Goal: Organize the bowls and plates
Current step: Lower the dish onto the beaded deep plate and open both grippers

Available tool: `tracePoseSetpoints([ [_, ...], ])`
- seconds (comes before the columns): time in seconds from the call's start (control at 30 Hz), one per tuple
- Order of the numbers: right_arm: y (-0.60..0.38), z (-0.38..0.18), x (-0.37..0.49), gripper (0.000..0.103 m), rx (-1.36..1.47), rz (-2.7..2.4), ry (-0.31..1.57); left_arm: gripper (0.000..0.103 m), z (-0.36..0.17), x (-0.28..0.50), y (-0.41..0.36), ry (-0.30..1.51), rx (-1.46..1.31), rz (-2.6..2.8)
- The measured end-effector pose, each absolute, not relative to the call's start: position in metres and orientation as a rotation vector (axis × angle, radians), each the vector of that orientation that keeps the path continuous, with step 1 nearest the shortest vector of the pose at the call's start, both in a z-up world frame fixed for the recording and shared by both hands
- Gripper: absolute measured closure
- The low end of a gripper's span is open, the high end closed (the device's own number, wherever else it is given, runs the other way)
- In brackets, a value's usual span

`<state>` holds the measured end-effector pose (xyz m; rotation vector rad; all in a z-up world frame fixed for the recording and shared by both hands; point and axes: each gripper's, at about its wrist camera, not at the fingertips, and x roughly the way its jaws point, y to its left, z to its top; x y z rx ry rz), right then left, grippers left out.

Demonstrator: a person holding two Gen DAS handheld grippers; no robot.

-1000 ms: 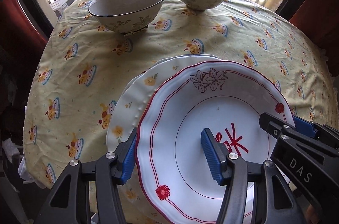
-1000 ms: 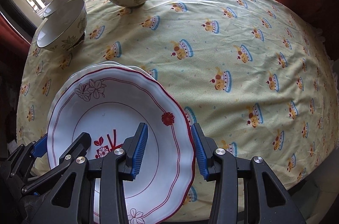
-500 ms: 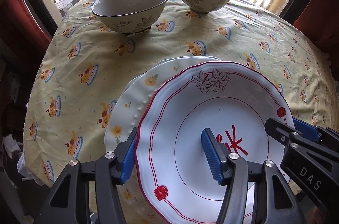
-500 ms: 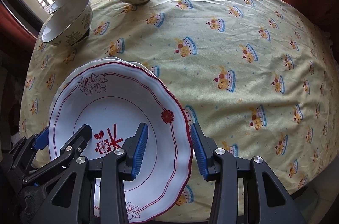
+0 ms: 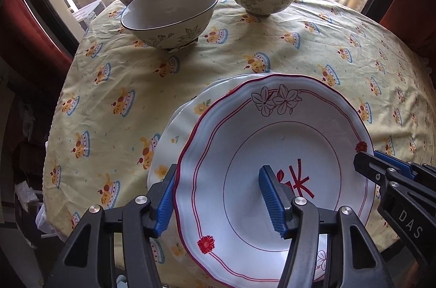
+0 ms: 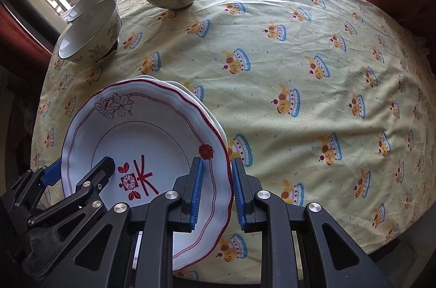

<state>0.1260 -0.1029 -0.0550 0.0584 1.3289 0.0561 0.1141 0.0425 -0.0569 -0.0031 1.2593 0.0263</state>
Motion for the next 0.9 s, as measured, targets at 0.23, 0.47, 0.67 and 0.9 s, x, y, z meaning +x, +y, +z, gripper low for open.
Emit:
tracePoseSetpoints([
  [0.23, -0.081, -0.058, 0.127, 0.080, 0.029, 0.073, 1.326, 0.043, -0.058, 0.115, 0.058, 1.250, 0.024, 0.068],
  [0.47, -0.074, -0.059, 0.129, 0.081, 0.007, 0.067, 1.327, 0.036, -0.062, 0.117, 0.060, 1.252, 0.033, 0.046],
  [0.67, -0.076, -0.057, 0.131, 0.081, 0.031, 0.036, 1.321, 0.029, -0.062, 0.118, 0.065, 1.251, 0.009, -0.007],
  [0.9, -0.069, -0.042, 0.131, 0.046, 0.048, 0.003, 1.270, 0.021, -0.052, 0.119, 0.071, 1.237, -0.008, -0.077],
])
